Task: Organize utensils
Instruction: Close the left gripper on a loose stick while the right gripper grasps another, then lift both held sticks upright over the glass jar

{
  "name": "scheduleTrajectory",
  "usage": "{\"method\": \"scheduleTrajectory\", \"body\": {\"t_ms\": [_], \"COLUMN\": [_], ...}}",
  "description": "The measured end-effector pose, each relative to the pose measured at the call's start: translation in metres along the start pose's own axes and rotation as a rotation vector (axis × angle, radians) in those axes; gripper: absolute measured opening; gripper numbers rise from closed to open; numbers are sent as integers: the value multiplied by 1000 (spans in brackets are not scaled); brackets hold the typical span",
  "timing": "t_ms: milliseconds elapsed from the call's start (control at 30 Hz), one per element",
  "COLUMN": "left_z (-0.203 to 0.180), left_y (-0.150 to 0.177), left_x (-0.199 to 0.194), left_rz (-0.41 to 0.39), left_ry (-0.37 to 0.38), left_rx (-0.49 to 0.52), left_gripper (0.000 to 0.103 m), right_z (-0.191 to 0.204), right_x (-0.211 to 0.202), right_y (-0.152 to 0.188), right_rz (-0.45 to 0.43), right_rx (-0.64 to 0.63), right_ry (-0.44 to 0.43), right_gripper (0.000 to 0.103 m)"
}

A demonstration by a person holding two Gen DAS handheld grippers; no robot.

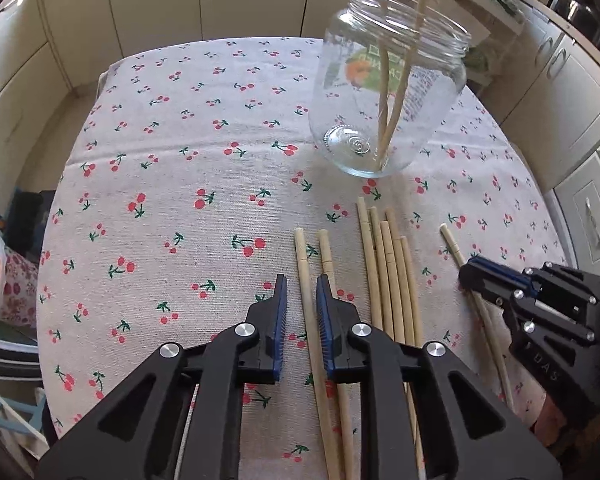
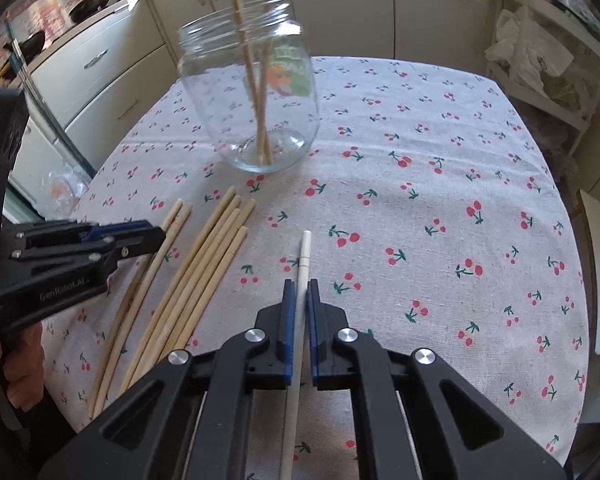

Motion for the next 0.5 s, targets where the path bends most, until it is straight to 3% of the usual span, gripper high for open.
{"method": "scheduleTrajectory", "body": {"t_ms": [167, 200, 267, 367, 500], "left_z": [-7, -7, -5, -1, 6], "left_y": [-2, -2, -2, -2, -11], "left_x": [3, 3, 0, -19, -64], "left_rz": [-9, -6, -5, -81, -245], "left_ry": [-39, -27, 2, 22, 73], "left_rx": [45, 46, 35, 20, -12], "left_gripper": [12, 5, 5, 5, 5], "right_z": [7, 6, -1, -14, -29], "right_x": [3, 3, 2, -7, -26], "right_y": [-4, -4, -3, 0, 0], "right_rz": [5, 6, 3, -44, -150], "right_rx": [-62, -56, 6, 121, 247], "right_ry": [39, 35, -16, -97, -182], "right_gripper": [7, 6, 6, 6, 6]}}
Point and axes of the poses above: each gripper's, at about its wrist camera, not at the fingertips, and x roughly the way its jaws point, z to its left, y to its underside, the point moved 3 cm from there along x, roughly the way its jaws point, and after that the axes turned 7 degrees about z, right-handed, at the moved point
